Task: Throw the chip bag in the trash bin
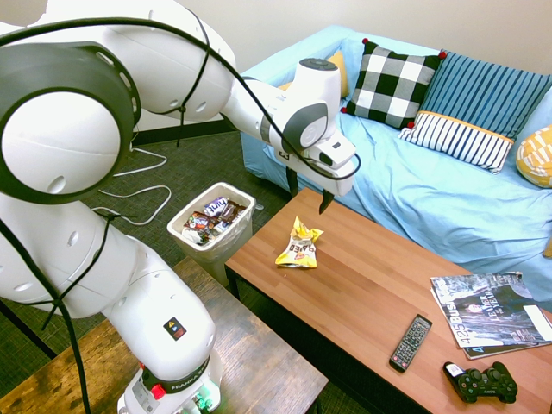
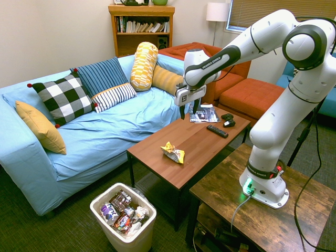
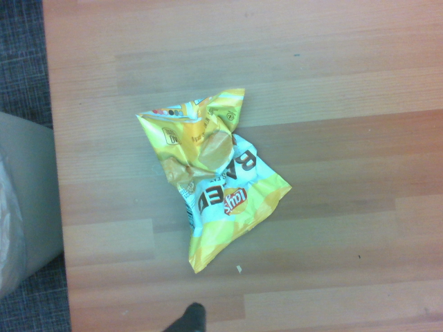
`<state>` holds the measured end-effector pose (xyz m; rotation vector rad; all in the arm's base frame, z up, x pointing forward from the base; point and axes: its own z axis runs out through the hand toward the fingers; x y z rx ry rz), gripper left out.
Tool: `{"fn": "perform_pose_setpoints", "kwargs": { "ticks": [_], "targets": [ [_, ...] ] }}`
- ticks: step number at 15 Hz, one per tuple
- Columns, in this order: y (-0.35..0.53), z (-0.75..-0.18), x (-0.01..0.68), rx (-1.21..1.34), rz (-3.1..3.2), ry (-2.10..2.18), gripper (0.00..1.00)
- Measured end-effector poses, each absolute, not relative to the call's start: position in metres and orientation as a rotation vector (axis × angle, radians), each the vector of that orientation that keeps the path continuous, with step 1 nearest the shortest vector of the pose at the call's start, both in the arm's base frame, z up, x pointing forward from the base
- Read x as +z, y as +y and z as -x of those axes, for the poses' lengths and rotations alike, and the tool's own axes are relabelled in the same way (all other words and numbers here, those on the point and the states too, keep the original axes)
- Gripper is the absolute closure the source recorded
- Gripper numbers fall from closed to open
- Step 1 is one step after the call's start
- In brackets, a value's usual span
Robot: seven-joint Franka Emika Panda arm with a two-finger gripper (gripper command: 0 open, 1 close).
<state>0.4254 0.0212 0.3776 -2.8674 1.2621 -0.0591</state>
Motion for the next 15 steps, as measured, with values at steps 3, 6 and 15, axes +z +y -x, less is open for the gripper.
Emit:
{"fn": "perform_pose_setpoints", "kwargs": {
  "ticks": [3,6,15],
  "targets": [
    [0.022,-0.428,0.372,-0.057,2.87,1.26,0.0],
    [0.035,-0.441,0.343,-0.09,2.873,1.253,0.0],
    [0.091,-0.468,0.209,-0.078,2.955,1.251,0.0]
  ]
}}
